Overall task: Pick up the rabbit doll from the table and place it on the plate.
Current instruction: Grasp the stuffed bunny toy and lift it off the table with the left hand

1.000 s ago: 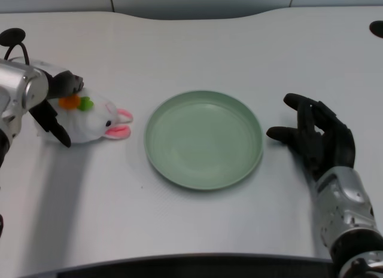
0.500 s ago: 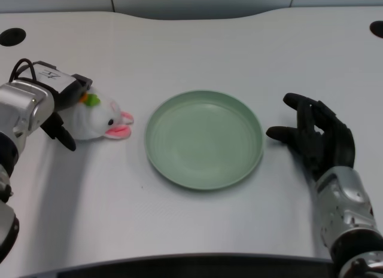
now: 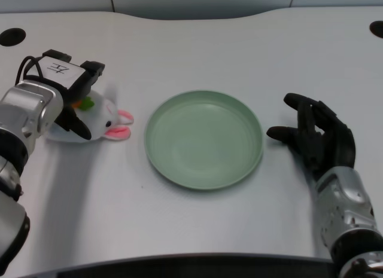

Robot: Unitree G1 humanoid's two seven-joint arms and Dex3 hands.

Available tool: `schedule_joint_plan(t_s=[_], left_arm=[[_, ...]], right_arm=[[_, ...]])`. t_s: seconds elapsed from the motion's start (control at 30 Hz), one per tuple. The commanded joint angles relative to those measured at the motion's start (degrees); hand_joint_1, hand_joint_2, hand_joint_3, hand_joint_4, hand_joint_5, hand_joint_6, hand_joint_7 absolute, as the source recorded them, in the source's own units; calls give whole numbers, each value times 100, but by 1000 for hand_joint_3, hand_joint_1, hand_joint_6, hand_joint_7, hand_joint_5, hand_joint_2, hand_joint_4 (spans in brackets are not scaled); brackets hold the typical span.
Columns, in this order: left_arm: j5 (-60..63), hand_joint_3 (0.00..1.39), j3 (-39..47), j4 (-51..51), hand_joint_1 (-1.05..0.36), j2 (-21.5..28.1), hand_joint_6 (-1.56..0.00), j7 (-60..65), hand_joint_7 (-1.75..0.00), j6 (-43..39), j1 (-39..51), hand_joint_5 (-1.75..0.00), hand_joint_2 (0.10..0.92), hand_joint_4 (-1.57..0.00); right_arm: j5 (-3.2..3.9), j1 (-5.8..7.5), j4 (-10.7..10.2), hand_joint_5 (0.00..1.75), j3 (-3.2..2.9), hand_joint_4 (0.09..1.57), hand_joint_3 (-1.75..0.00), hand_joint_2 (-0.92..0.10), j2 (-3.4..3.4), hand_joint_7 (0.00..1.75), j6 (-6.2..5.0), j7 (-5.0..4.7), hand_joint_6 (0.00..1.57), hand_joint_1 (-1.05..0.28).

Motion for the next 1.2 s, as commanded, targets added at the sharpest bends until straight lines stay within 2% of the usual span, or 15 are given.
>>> schedule_joint_plan(t_s=[0.03, 0.1, 0.23, 0.43, 0.5, 0.6, 0.8, 0.87, 1.0, 1.13, 1.17, 1.2], left_arm=[[-30, 3, -7, 109, -955, -36, -35, 184, -17, 22, -36, -32, 874, -53], [-29, 0, -22, 152, -934, -63, -107, 218, -47, 72, -31, -69, 850, -118], [-13, 1, -75, 235, -923, -101, -127, 23, -45, 179, -53, -85, 841, -139], [-22, 0, -88, 243, -922, -104, -134, 14, -34, 186, -59, -92, 841, -138], [-10, 1, -116, 267, -932, -94, -139, -110, -32, 163, -62, -101, 843, -147], [-126, 1, -62, 324, -966, -112, -159, -557, -36, 134, -72, -117, 838, -154], [-203, 6, -45, 348, -957, -169, -142, -977, -18, 164, -115, -111, 852, -104], [-211, 5, -48, 339, -955, -167, -141, -996, -16, 168, -115, -112, 854, -99], [-366, 0, 73, 383, -931, -258, -203, -872, -40, 163, 13, -167, 818, -186], [-369, 0, 65, 399, -919, -266, -223, -842, -39, 159, 19, -187, 813, -205], [-325, 0, 58, 367, -918, -247, -225, -282, -38, 73, 124, -189, 812, -205], [-291, 7, 51, 349, -625, -233, -456, 147, -298, 6, 201, -573, 804, -362]], right_arm=[[23, 56, -42, 1179, -6, 678, -399, -921, 30, 780, 31, -16, 643, -391], [6, 58, -23, 1174, 2, 675, -393, -921, 23, 777, 10, -20, 642, -399], [53, 58, -41, 1171, -36, 677, -381, -921, 41, 780, 28, -18, 653, -395], [50, 58, -41, 1170, -41, 677, -377, -921, 43, 778, 27, -16, 656, -394], [28, 74, -62, 1170, -23, 675, -383, -921, 36, 776, 2, -11, 652, -394], [43, 101, -123, 1175, -30, 675, -389, -921, 41, 774, 59, -36, 647, -389], [47, 144, -237, 1189, -27, 684, -394, -921, 66, 772, 103, -79, 644, -379], [46, 152, -259, 1191, -25, 685, -395, -921, 69, 772, 118, -83, 644, -379], [38, 218, -303, 1196, -11, 699, -398, -921, 64, 772, 64, -31, 645, -386], [43, 231, -327, 1191, -6, 701, -400, -921, 66, 770, 74, -34, 647, -384], [34, 226, -304, 1190, -2, 702, -400, -921, 54, 770, 71, -30, 647, -384], [27, 223, -286, 1190, 1, 702, -400, -921, 44, 769, 68, -26, 648, -385]])
